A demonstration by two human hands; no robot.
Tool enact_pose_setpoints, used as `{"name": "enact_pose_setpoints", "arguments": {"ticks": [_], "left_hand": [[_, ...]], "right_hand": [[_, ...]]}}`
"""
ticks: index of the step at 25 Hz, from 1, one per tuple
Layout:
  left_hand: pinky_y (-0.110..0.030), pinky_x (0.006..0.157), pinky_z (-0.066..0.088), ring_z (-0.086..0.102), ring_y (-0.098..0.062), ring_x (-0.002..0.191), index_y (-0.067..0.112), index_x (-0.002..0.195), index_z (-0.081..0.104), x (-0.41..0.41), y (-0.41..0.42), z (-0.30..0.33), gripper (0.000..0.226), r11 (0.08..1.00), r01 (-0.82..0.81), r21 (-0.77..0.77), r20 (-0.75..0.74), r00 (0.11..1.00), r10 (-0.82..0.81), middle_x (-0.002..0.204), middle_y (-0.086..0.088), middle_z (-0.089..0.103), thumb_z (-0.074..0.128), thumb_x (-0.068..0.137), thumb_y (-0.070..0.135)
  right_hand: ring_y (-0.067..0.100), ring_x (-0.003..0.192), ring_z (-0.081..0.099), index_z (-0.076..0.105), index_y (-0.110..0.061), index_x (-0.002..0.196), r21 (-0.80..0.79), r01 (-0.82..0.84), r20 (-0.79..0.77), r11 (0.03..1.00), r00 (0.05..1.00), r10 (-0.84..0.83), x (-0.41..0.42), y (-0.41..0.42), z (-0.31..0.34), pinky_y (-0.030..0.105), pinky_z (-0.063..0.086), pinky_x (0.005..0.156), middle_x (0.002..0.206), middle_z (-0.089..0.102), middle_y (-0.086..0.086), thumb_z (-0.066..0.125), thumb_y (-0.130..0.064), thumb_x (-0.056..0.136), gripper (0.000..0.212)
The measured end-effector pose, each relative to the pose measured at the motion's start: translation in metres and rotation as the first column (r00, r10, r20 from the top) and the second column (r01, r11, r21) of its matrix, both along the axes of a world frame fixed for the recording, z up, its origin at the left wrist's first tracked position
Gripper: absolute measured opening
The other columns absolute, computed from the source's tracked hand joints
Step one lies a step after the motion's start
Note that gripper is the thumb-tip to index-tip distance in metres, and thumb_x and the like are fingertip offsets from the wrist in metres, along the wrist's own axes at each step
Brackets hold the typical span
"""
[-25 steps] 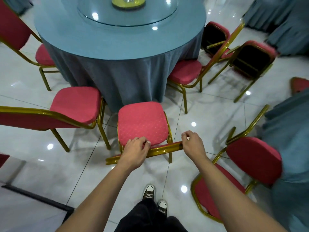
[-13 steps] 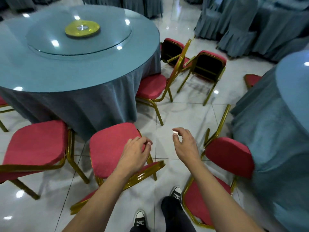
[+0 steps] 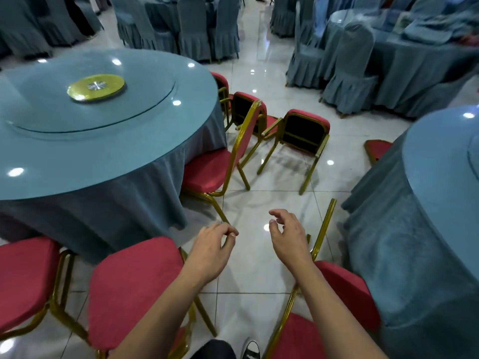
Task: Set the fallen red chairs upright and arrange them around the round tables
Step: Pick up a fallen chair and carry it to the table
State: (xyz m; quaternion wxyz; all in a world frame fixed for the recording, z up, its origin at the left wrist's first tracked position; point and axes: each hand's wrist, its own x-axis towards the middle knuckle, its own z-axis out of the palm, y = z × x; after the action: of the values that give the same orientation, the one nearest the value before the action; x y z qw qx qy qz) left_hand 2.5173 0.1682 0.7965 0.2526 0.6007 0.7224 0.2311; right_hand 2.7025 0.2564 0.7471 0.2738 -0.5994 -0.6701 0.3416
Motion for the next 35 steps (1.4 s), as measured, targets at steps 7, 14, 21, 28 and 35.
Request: {"name": "enact_pose_setpoints", "arguments": {"ticks": [7, 14, 21, 28, 35], "left_hand": [[-0.029, 0.097, 0.042, 0.05, -0.007, 0.107, 0.031, 0.111, 0.064, 0.03, 0.112, -0.003, 0.019, 0.999, 0.013, 0.051, 0.081, 0.997, -0.017, 0.11, 0.014, 0.062, 0.048, 0.102, 0.028], [-0.036, 0.092, 0.048, 0.056, -0.011, 0.096, 0.03, 0.106, 0.065, 0.032, 0.27, -0.005, 0.017, 0.993, 0.1, 0.064, 0.146, 0.983, -0.109, 0.103, 0.017, 0.061, 0.05, 0.101, 0.024], [-0.031, 0.096, 0.042, 0.051, -0.011, 0.108, 0.027, 0.113, 0.065, 0.028, 0.43, 0.006, 0.02, 0.971, 0.228, 0.07, 0.104, 0.966, -0.234, 0.113, 0.011, 0.063, 0.048, 0.102, 0.025], [-0.029, 0.096, 0.04, 0.051, -0.011, 0.11, 0.028, 0.113, 0.064, 0.05, 0.546, 0.004, 0.02, 0.939, 0.339, 0.052, 0.068, 0.937, -0.342, 0.114, 0.011, 0.063, 0.047, 0.102, 0.025], [-0.03, 0.099, 0.042, 0.049, -0.01, 0.113, 0.028, 0.116, 0.064, 0.094, 0.676, -0.001, 0.022, 0.922, 0.386, 0.036, 0.025, 0.922, -0.387, 0.117, 0.012, 0.062, 0.046, 0.103, 0.028]], "right_hand": [[0.003, 0.115, 0.054, 0.057, -0.038, 0.124, 0.016, 0.059, -0.013, 0.998, 0.998, -0.059, 0.032, 0.105, 0.005, 0.028, 0.048, 0.094, 0.124, 0.056, -0.013, 0.05, -0.029, 0.101, 0.026], [-0.001, 0.109, 0.054, 0.052, -0.049, 0.119, 0.021, 0.149, 0.009, 0.989, 0.989, -0.149, 0.038, 0.244, -0.002, 0.024, 0.048, 0.091, 0.121, 0.053, -0.021, 0.051, -0.031, 0.101, 0.026], [0.0, 0.109, 0.055, 0.055, -0.041, 0.123, 0.033, 0.25, 0.021, 0.968, 0.968, -0.251, 0.029, 0.371, 0.009, 0.02, 0.047, 0.089, 0.121, 0.054, -0.019, 0.053, -0.029, 0.102, 0.024], [0.004, 0.111, 0.056, 0.056, -0.038, 0.126, 0.001, 0.369, 0.005, 0.929, 0.929, -0.369, 0.055, 0.466, 0.005, 0.028, 0.052, 0.095, 0.125, 0.057, -0.013, 0.053, -0.029, 0.102, 0.026], [0.005, 0.108, 0.057, 0.057, -0.037, 0.124, 0.001, 0.419, -0.035, 0.908, 0.908, -0.419, 0.099, 0.592, -0.013, 0.03, 0.054, 0.094, 0.125, 0.058, -0.013, 0.054, -0.029, 0.102, 0.024]]}}
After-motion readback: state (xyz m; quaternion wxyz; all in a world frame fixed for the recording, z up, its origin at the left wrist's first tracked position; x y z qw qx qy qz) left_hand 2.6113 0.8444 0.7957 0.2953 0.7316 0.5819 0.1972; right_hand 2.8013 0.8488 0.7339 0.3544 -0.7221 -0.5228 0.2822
